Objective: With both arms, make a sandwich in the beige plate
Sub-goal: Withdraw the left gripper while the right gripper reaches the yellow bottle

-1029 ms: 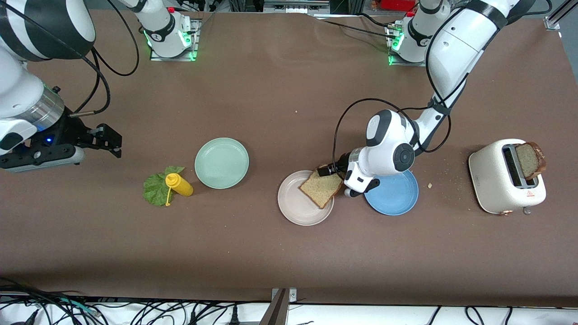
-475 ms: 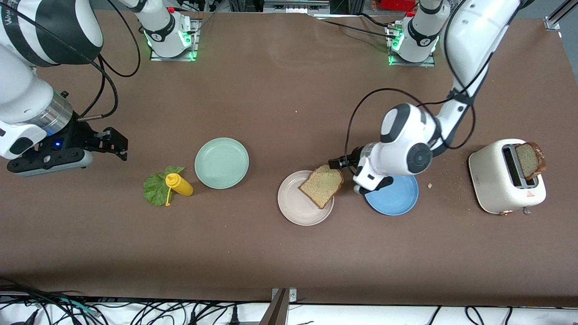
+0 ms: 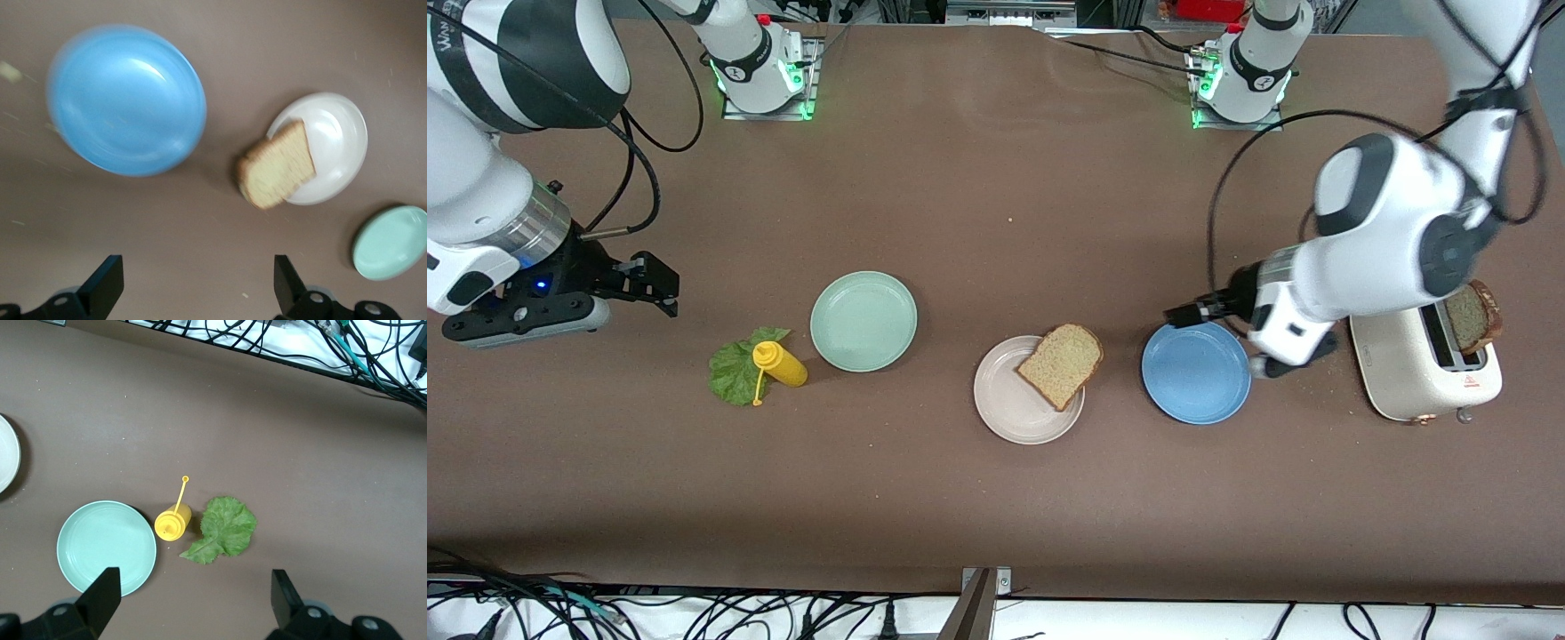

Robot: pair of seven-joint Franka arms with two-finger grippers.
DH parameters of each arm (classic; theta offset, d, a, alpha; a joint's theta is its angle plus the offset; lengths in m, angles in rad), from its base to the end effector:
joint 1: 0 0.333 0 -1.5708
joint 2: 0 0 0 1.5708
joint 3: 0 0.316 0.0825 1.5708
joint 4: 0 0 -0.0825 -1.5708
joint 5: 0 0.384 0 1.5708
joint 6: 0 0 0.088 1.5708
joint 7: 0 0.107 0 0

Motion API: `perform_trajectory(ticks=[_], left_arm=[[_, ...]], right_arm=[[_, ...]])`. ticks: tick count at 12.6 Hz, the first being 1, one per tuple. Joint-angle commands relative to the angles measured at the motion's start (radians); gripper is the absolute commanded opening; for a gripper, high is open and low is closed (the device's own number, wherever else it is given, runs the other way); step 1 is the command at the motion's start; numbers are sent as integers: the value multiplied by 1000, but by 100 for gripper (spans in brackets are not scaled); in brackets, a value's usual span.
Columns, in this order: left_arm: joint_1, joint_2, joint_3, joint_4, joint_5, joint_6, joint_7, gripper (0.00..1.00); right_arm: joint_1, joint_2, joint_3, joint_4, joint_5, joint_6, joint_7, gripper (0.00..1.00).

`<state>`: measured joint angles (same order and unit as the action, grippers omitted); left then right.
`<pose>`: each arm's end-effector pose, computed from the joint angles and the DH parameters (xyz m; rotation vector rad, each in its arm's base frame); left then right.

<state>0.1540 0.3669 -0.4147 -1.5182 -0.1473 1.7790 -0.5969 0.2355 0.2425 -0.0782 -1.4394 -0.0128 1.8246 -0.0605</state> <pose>0.6374 -0.1469 0.4626 2.8425 0.5638 -0.2766 0.6401 0.1064 0.5664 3.0898 0.3471 0.2255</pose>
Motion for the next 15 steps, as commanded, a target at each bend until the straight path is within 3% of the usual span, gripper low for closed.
perform_trajectory(ticks=[1, 3, 6, 8, 11, 15], left_arm=[[24, 15, -4, 102, 142, -69, 50, 99], [47, 15, -1, 113, 215, -70, 155, 99], [129, 3, -9, 115, 216, -72, 305, 99], [154, -13, -4, 113, 216, -72, 403, 99], [188, -14, -6, 112, 215, -78, 456, 100], [188, -13, -6, 112, 213, -90, 465, 100]], right_arm=[[4, 14, 0, 2, 14, -2, -9, 100], [36, 76, 1, 1, 14, -5, -10, 100], [81, 281, -2, 5, -13, -1, -1, 100], [53, 284, -3, 8, 69, 5, -37, 100], [21, 262, -9, 11, 213, -4, -244, 100], [-53, 268, 1, -1, 269, 51, -696, 100]])
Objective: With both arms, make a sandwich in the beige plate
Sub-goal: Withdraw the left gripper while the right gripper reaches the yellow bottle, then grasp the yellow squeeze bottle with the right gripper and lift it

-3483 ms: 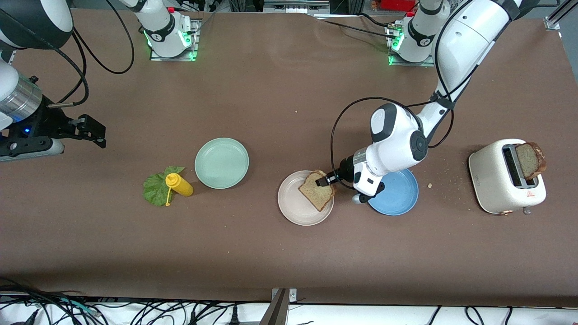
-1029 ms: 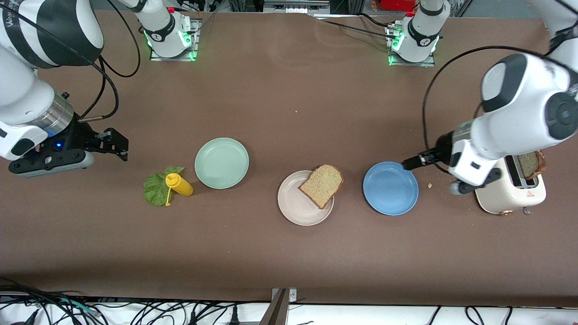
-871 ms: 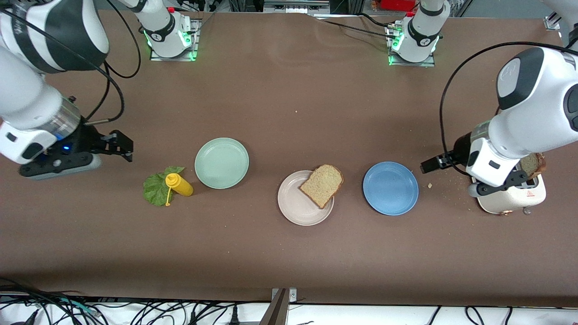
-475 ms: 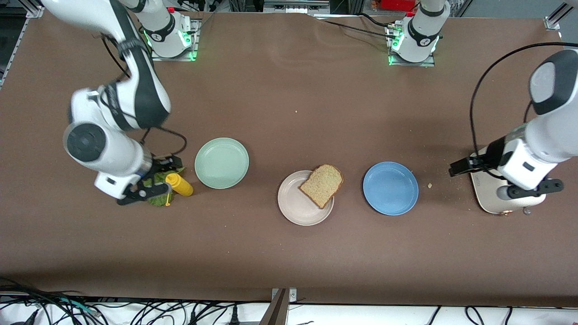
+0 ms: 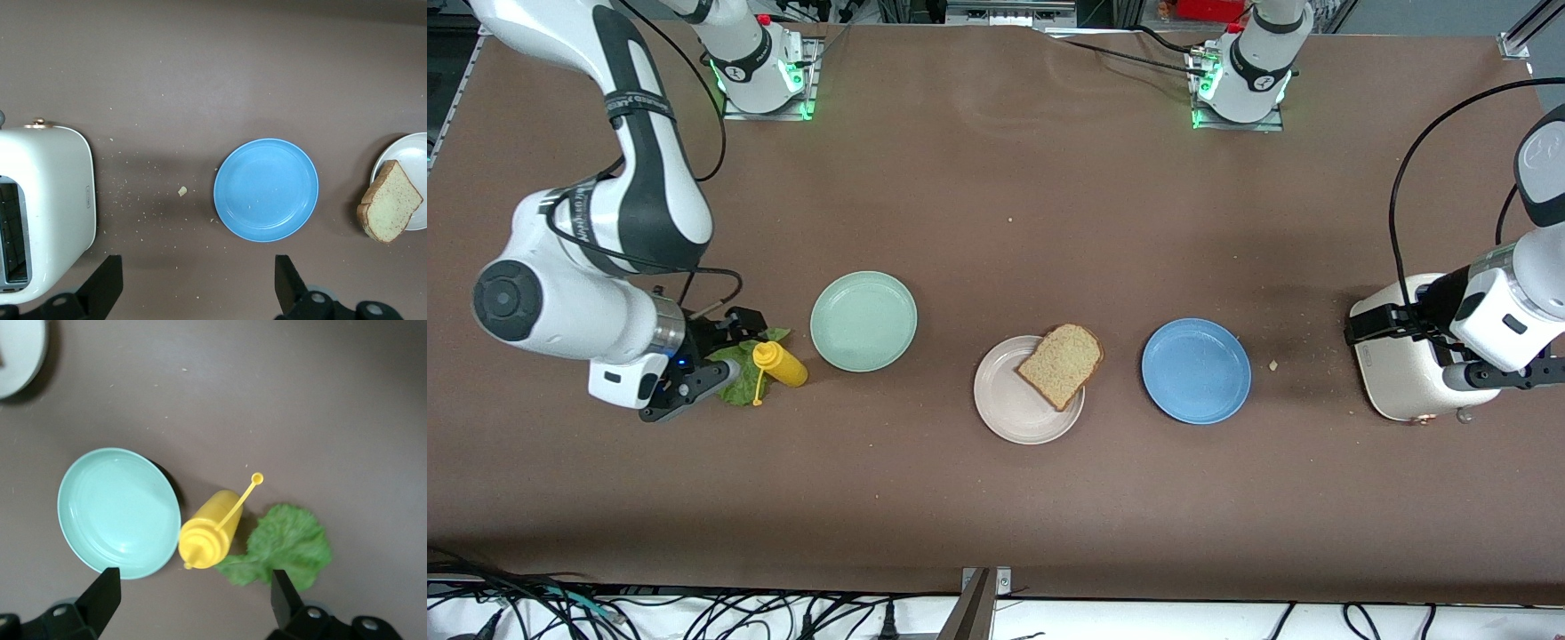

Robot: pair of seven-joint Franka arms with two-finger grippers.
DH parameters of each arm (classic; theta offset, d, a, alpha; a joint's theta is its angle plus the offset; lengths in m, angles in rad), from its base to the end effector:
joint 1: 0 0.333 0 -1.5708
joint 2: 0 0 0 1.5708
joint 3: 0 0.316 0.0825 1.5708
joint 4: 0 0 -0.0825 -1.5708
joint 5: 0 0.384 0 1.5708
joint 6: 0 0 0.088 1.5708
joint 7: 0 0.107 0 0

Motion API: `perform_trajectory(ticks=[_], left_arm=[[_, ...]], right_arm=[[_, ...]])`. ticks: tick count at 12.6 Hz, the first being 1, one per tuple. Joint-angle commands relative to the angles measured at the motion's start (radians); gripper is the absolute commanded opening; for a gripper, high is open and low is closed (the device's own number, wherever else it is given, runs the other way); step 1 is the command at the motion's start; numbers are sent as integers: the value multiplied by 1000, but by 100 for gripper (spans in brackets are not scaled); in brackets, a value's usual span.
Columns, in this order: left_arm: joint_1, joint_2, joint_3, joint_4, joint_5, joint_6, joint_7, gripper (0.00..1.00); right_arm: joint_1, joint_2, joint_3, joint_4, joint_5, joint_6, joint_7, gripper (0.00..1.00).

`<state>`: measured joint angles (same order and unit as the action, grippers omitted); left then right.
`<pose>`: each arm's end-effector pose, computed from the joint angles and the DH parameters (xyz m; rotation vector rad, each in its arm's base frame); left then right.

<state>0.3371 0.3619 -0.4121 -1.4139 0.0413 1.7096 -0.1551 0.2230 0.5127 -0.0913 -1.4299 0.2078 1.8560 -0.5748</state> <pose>0.6585 -0.0049 0.5056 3.0402 0.1444 -0.0729 0.6838 0.1177 0.3931 -2.8190 -0.9488 0.0722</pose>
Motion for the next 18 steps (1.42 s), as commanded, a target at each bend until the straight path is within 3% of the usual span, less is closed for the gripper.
perform_trajectory(ticks=[1, 2, 5, 9, 18], left_arm=[[5, -6, -8, 7, 25, -21, 23, 100], [6, -6, -8, 7, 25, -21, 25, 100], [5, -6, -8, 7, 23, -21, 23, 100], [5, -6, -10, 7, 23, -21, 22, 100], [3, -4, -11, 6, 23, -21, 23, 100]], right_arm=[[-78, -3, 34, -17, 76, 25, -289, 100], [-129, -2, 69, -23, 112, 28, -418, 100], [-204, 23, 79, -96, 263, 104, -774, 100], [-274, 165, 78, -113, 522, 114, -1179, 100], [-280, 239, 76, -147, 748, 114, -1553, 100]])
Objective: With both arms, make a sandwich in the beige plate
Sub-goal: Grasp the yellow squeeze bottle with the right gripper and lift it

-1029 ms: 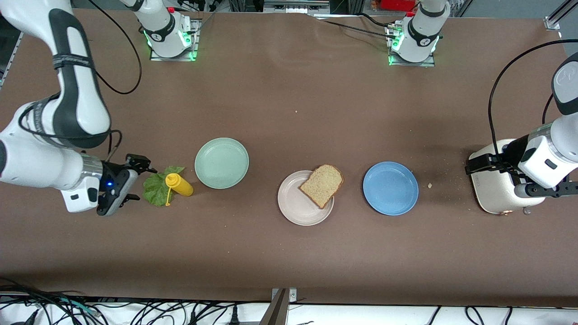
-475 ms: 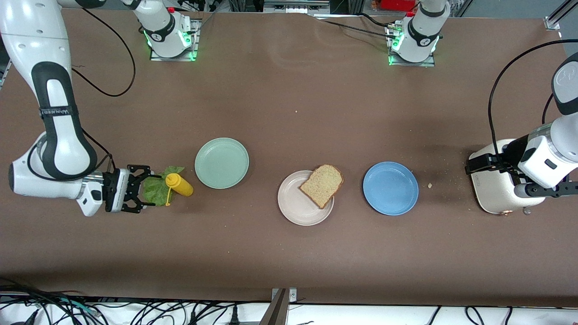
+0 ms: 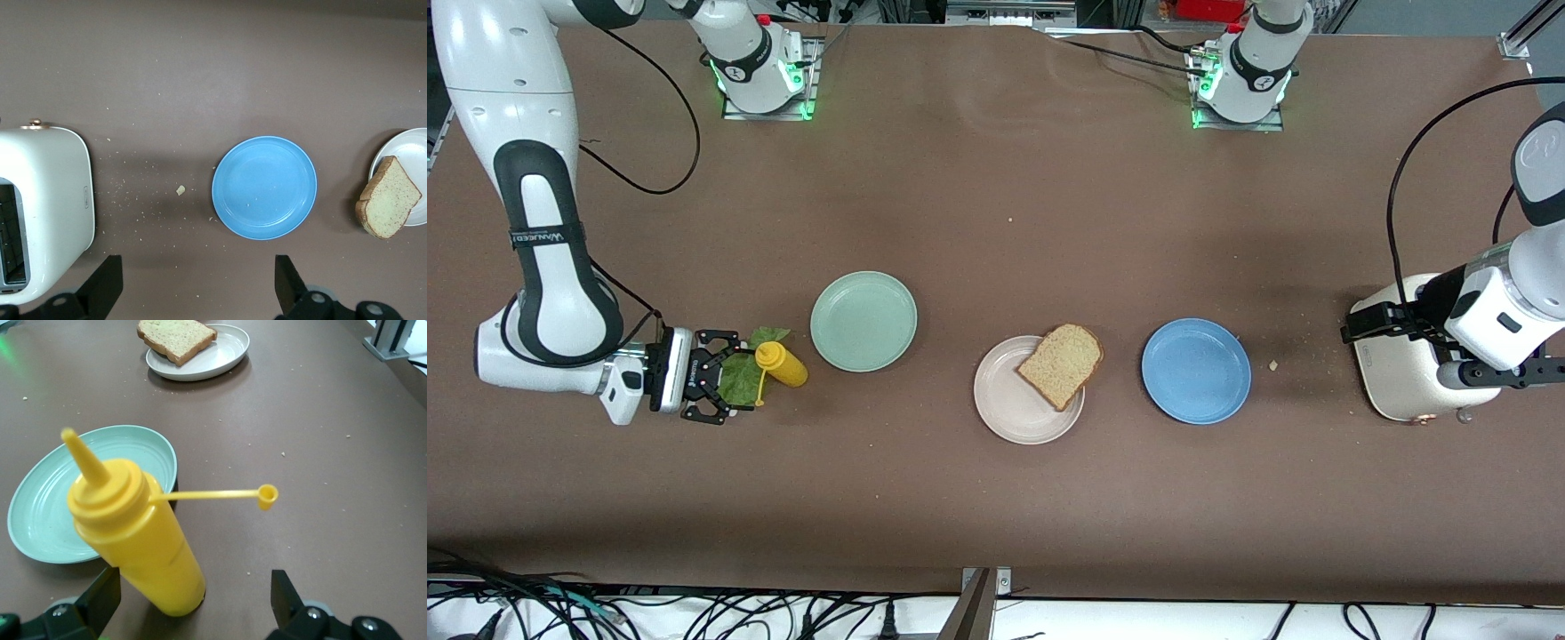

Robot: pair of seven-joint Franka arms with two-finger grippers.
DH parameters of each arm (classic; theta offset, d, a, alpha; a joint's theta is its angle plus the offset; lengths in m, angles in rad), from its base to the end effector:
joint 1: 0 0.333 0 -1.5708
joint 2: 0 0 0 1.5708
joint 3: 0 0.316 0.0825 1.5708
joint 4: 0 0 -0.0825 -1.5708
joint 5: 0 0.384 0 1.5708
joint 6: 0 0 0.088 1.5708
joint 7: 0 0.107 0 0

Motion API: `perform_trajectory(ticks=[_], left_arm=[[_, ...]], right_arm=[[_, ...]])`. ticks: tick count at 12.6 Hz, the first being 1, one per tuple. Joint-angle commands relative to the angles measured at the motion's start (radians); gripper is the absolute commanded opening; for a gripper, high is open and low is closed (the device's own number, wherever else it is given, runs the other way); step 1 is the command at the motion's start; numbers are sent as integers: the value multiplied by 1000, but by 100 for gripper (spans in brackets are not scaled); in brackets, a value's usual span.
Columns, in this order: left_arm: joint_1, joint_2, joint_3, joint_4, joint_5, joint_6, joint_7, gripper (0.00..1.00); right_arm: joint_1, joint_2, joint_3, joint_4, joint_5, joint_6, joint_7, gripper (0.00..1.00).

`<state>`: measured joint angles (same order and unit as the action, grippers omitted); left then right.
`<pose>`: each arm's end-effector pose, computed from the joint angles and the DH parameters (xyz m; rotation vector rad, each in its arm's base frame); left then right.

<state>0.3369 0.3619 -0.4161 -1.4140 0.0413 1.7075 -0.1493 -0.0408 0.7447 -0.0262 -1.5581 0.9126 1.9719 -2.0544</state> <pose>0.6582 -0.0073 0.5057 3.0397 0.1293 -0.0755 0.6824 0.0075 0.2021 -1.8053 -1.6343 -0.6496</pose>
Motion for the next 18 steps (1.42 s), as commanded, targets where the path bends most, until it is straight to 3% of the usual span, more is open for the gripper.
perform_trajectory(ticks=[1, 7, 12, 16, 17, 18], left_arm=[[5, -4, -7, 6, 23, -19, 19, 100], [5, -1, -7, 6, 23, -19, 20, 100], [5, -1, -7, 6, 25, -19, 20, 100], [5, -1, -7, 6, 25, -19, 25, 100], [5, -1, -7, 6, 25, -19, 25, 100], [5, -1, -7, 6, 25, -19, 27, 100]], right_arm=[[-17, 7, 9, -37, 58, -4, -111, 100], [-42, 5, -32, -148, 113, -76, -321, 100], [-39, 5, -20, -148, 195, -99, -308, 99], [-28, 10, 3, -149, 223, -62, -308, 91], [-25, 10, 3, -149, 223, -51, -308, 84], [-25, 10, 3, -149, 223, -42, -311, 64]])
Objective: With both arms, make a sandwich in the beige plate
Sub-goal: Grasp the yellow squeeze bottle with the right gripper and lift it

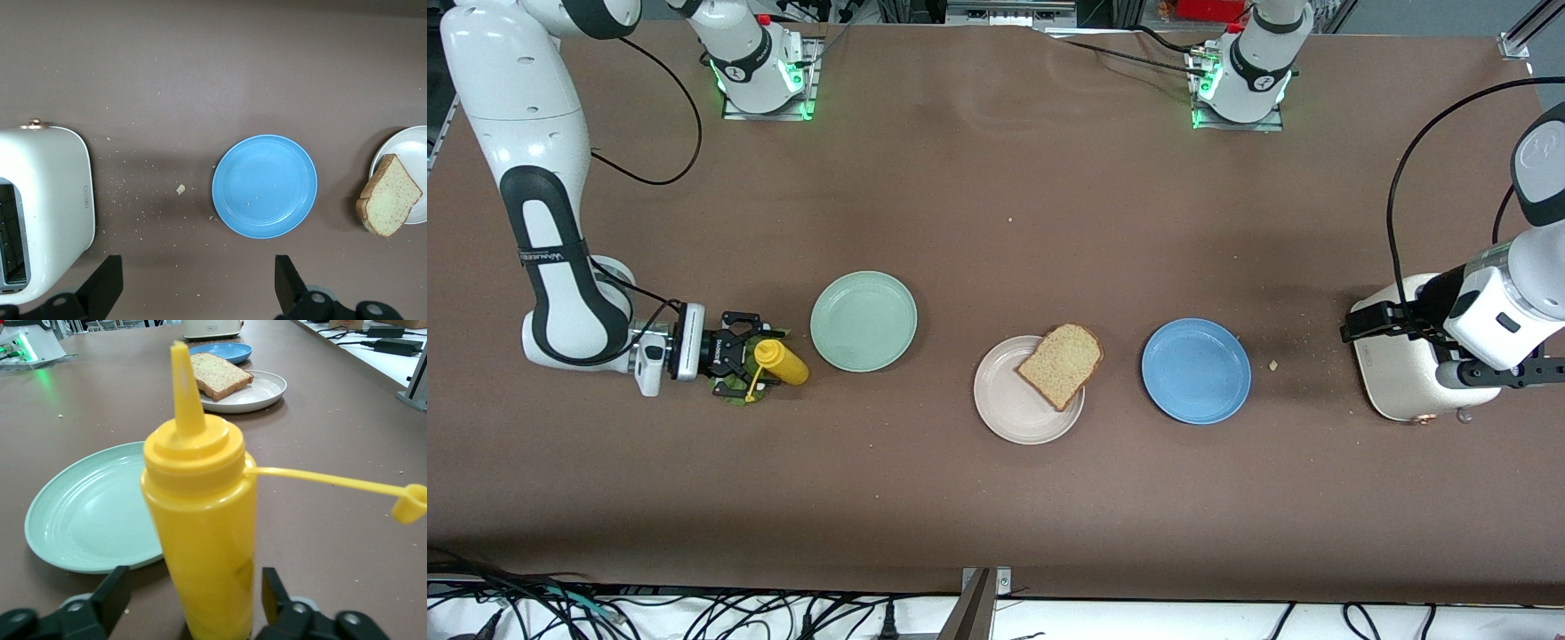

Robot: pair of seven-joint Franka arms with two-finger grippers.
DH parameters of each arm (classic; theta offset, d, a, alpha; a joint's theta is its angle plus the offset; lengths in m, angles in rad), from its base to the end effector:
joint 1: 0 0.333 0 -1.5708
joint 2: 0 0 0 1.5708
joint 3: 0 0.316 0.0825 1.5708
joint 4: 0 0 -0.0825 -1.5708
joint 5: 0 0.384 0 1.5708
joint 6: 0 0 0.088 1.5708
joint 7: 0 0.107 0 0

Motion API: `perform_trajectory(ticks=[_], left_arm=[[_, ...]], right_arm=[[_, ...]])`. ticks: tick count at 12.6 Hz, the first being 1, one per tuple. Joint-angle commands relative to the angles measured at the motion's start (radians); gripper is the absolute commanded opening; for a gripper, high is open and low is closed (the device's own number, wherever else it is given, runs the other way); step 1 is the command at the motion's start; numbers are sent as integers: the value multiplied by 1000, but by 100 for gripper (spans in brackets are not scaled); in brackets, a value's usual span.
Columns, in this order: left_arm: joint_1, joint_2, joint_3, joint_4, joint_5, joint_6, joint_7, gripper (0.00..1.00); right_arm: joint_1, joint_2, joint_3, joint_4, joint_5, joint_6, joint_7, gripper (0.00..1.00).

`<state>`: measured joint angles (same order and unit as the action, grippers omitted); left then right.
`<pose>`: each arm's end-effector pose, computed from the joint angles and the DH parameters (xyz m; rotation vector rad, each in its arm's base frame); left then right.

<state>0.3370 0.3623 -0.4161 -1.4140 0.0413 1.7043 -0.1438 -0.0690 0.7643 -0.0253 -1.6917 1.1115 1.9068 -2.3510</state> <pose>0.6579 -0.0072 0.5052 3.0400 0.1208 -0.0805 0.6384 0.0057 0.1462 -1.6103 -1.5832 -0.8266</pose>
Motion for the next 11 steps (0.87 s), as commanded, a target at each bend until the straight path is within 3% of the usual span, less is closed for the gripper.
perform_trajectory(ticks=[1, 2, 3, 7, 11], left_arm=[[5, -2, -7, 6, 25, -15, 20, 100], [5, -2, -7, 6, 25, -15, 21, 100], [5, -2, -7, 6, 25, -15, 21, 100], [5, -2, -7, 6, 25, -15, 20, 100], [5, -3, -7, 6, 25, -15, 20, 100]], right_arm=[[3, -10, 4, -14, 31, 26, -16, 32], [6, -10, 4, -13, 45, 34, -17, 6], [6, -10, 4, -6, 42, 41, -19, 0], [32, -22, 5, 33, -2, 92, 88, 0], [84, -138, 4, 40, -221, 115, 481, 0]])
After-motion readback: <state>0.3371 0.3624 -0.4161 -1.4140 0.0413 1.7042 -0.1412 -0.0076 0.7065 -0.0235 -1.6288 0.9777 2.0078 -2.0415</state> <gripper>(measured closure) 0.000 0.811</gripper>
